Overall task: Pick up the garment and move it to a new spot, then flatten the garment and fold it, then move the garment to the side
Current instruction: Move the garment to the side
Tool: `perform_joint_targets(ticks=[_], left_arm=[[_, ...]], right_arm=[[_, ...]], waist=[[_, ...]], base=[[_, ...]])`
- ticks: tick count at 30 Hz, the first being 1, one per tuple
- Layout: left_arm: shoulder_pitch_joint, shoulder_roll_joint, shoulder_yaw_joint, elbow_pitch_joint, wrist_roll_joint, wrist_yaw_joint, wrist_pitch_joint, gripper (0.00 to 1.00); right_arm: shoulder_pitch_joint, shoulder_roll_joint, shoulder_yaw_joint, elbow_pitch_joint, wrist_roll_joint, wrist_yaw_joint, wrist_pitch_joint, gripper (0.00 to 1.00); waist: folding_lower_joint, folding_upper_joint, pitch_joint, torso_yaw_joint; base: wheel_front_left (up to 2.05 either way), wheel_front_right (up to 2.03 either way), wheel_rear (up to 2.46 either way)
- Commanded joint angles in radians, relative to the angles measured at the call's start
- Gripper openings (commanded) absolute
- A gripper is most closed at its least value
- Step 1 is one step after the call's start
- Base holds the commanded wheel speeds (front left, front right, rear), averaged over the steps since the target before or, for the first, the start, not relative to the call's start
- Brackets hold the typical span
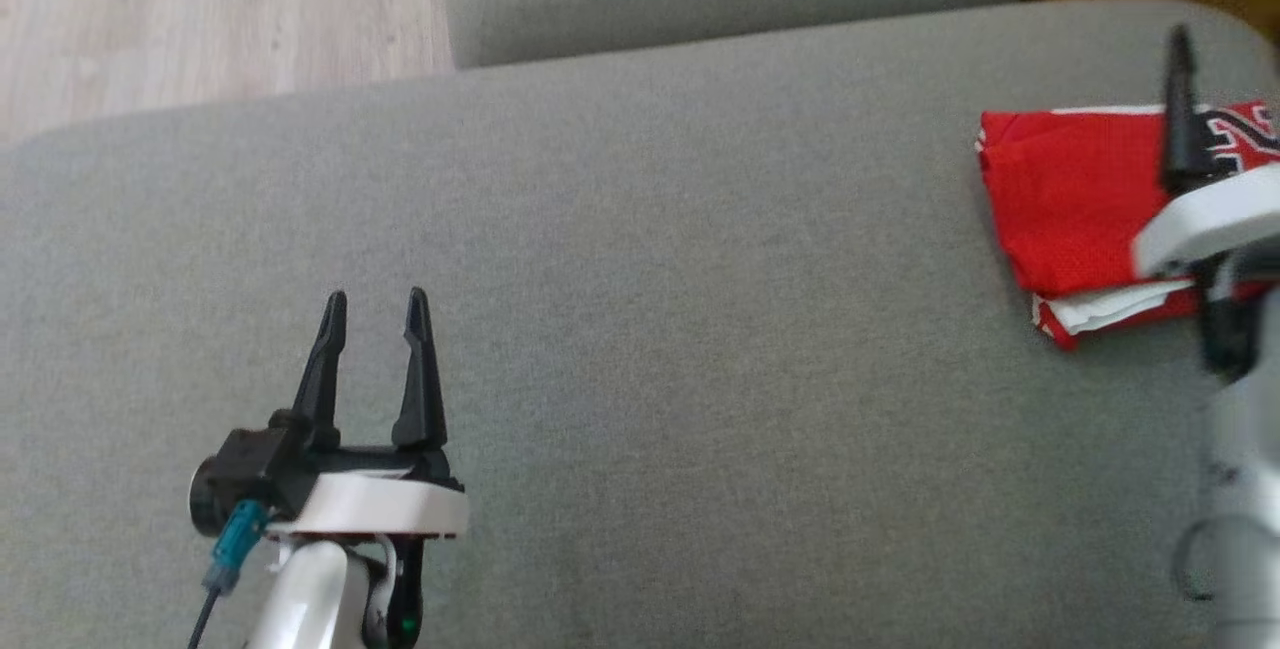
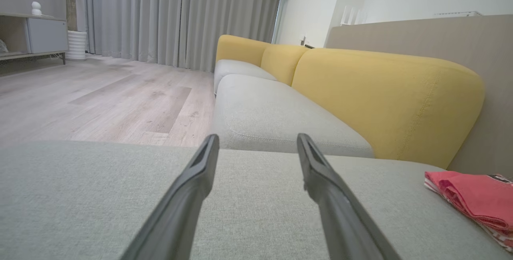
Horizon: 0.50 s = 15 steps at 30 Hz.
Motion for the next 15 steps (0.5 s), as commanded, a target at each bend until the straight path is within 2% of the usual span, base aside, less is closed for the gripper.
perform_joint_targets(ticks=[1, 5, 10, 15], left_arm=[[-0.022, 0.006, 0.035, -0.033, -0.004, 0.004, -0.005, 1.0], [0.003, 0.006, 0.026, -0.04, -0.017, 0.001, -0.005, 1.0], [0.032, 0.006, 0.028, -0.044, -0.034, 0.021, -0.005, 1.0], [0.065, 0.006, 0.021, -0.036, -0.063, 0.057, -0.005, 1.0]], right_arm=[[0.004, 0.05, 0.011, -0.063, 0.027, -0.001, -0.015, 1.0], [0.089, 0.131, 0.026, -0.131, 0.082, -0.001, -0.034, 1.0], [0.204, 0.16, 0.038, -0.16, 0.117, -0.001, -0.088, 1.0], [0.36, 0.164, 0.087, -0.133, 0.222, -0.001, -0.169, 1.0]], waist=[[0.0003, -0.0001, -0.03, 0.002], [0.0003, -0.0001, -0.052, 0.013], [0.0003, -0.0001, -0.07, 0.025], [0.0003, -0.0001, -0.084, 0.041]], base=[[0.0, 0.0, 0.0], [0.0, 0.0, 0.0], [0.0, 0.0, 0.0], [0.0, 0.0, 0.0]])
